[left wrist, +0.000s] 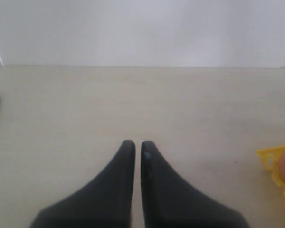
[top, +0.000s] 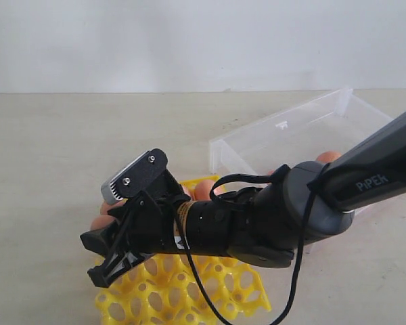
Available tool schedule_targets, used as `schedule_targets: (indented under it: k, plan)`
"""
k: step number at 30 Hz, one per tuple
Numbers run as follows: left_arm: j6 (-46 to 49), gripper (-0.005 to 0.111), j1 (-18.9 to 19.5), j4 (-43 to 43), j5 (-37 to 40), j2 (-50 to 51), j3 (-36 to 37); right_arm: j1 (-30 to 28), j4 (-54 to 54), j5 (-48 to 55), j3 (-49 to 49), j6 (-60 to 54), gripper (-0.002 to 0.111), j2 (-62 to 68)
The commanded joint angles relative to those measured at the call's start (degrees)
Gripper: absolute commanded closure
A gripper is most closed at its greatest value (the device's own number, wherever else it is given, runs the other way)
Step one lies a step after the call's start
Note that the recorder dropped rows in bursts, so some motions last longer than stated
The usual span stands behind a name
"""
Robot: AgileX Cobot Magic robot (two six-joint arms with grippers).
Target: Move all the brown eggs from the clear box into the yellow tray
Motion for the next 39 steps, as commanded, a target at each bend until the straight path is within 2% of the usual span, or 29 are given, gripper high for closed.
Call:
schedule_targets:
  k: [1,12,18,20,39]
  plan:
    - [0.41,0.103,0.18,-0.29,-0.4,-0.14,-0.08,0.06,-1.59,-0.74,-0.27,-0.58,0.108,-0.05]
    - [0.41,0.103,0.18,-0.29,-0.4,-0.14,-0.08,0.06,-3.09,0.15,-0.27,-2.89,0.107,-0.05]
    - [0.41,0.103,0.18,-0.29,-0.4,-0.14,-0.08,0.06,-3.75,0.3,-0.27,-2.89,0.083,-0.05]
    - [0.41,0.103,0.18,-0.29,-0.4,-0.14,-0.08,0.06,-3.75,0.41,-0.27,-2.89,0.08,-0.05]
    - [0.41,0.103,0.18,-0.29,-0.4,-0.14,-0.08,0.06,-3.84,0.26,-0.27,-5.64,0.08,-0.05]
